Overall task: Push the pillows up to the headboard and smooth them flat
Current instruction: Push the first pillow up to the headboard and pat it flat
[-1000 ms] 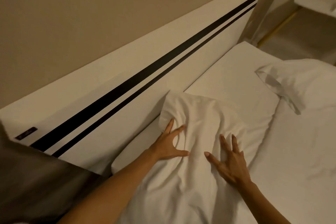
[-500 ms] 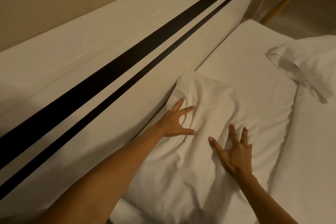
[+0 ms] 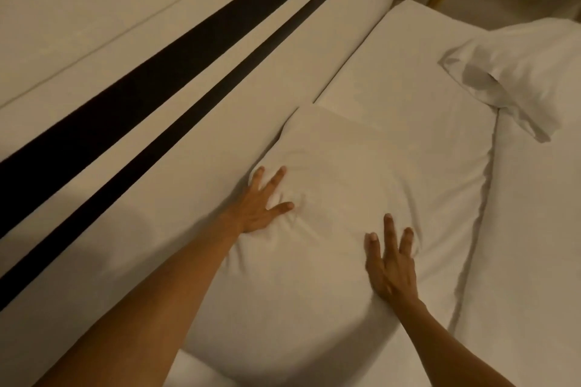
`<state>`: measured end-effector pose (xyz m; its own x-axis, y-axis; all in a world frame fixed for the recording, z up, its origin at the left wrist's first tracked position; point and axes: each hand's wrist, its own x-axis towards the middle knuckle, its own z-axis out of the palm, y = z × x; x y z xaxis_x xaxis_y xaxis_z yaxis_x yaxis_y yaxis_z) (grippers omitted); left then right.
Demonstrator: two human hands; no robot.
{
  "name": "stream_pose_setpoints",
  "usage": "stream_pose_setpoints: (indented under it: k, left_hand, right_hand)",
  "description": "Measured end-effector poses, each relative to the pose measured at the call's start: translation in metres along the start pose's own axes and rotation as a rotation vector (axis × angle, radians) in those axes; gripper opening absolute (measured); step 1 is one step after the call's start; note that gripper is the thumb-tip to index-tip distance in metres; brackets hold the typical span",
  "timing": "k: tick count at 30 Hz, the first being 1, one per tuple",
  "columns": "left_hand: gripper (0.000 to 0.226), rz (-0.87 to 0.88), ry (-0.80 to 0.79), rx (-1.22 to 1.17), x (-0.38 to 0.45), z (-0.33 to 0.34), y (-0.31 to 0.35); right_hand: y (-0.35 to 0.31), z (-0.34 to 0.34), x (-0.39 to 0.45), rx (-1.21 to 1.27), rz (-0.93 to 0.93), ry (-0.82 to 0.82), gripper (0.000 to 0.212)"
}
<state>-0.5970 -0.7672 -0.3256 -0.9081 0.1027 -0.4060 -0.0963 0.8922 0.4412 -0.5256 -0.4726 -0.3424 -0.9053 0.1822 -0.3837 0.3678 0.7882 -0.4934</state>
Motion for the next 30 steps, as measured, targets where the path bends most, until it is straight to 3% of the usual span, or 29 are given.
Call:
stream_pose_setpoints:
  k: [7,10,14,18,22,30]
  left_hand:
    - [0.089,-0.066,-0.034,0.009,0.004,-0.004,-0.012]
    - [0.085,-0.039,-0.071,0.141,0.01,-0.022,0.002]
    - [0.082,-0.002,0.042,0.335,0.045,-0.048,0.038]
    - [0.075,0.222,0.134,0.351,0.091,-0.043,0.084]
    - [0.065,0.352,0.085,0.302,0.128,0.002,0.105]
    - [0.065,0.289,0.189,0.281,0.18,0.027,0.069]
  right_hand:
    - [0.019,-0.008,-0.004,-0.054,0.045,-0.019,0.073]
    - [0.02,-0.021,0.005,-0.182,0.068,-0.034,0.071]
    - [-0.002,-0.046,0.039,-0.197,0.001,0.05,0.071]
    - [-0.045,-0.053,0.088,-0.147,-0.15,0.183,0.061]
    - [-0.07,-0.025,0.133,-0.09,-0.246,0.211,0.054]
    - [-0.006,0.006,0.174,-0.034,-0.094,0.298,0.052]
